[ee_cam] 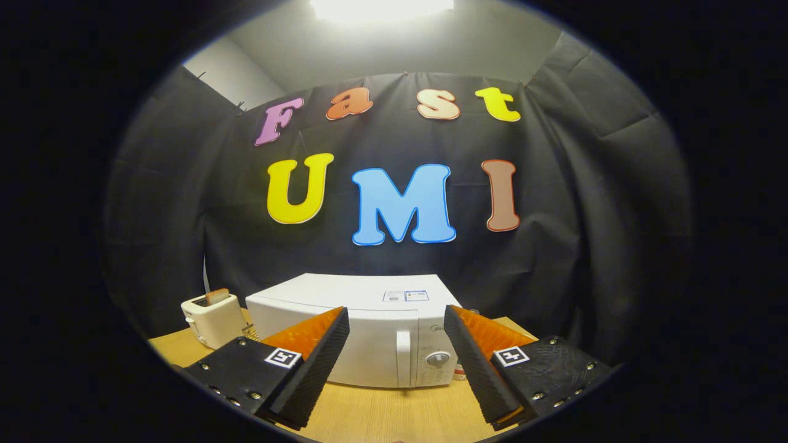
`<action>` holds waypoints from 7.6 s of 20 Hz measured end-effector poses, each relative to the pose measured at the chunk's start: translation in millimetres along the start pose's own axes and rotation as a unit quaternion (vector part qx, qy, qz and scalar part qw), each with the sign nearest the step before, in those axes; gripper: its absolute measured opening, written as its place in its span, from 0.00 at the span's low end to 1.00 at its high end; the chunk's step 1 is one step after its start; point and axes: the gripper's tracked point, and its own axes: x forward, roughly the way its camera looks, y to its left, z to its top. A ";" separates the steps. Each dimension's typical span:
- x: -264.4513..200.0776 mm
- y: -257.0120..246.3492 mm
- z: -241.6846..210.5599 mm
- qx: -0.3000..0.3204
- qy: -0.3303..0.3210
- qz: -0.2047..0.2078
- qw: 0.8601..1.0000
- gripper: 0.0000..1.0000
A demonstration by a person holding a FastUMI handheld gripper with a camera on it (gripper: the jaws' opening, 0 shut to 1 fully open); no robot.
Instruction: Open the microwave, put the food inside, and close the microwave door.
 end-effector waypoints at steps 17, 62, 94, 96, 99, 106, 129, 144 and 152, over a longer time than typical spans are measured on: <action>95.2 -15.2 -122.4 -0.002 0.117 0.010 0.993 0.88; -108.2 131.7 -150.4 -0.036 0.189 0.078 0.978 0.19; -229.3 338.0 -79.6 -0.025 0.102 0.302 0.948 0.42; -234.3 324.9 -58.5 -0.013 0.074 0.297 0.952 0.79; -232.1 294.5 -42.8 -0.013 0.047 0.265 0.963 0.97; -216.0 197.7 -67.0 -0.020 0.066 0.165 0.984 0.97; -233.5 61.0 -272.1 -0.011 0.317 0.009 0.948 0.97; -188.2 72.0 -229.8 0.070 0.297 0.026 0.952 0.73; -106.6 87.3 -191.2 0.133 0.255 0.057 0.956 0.73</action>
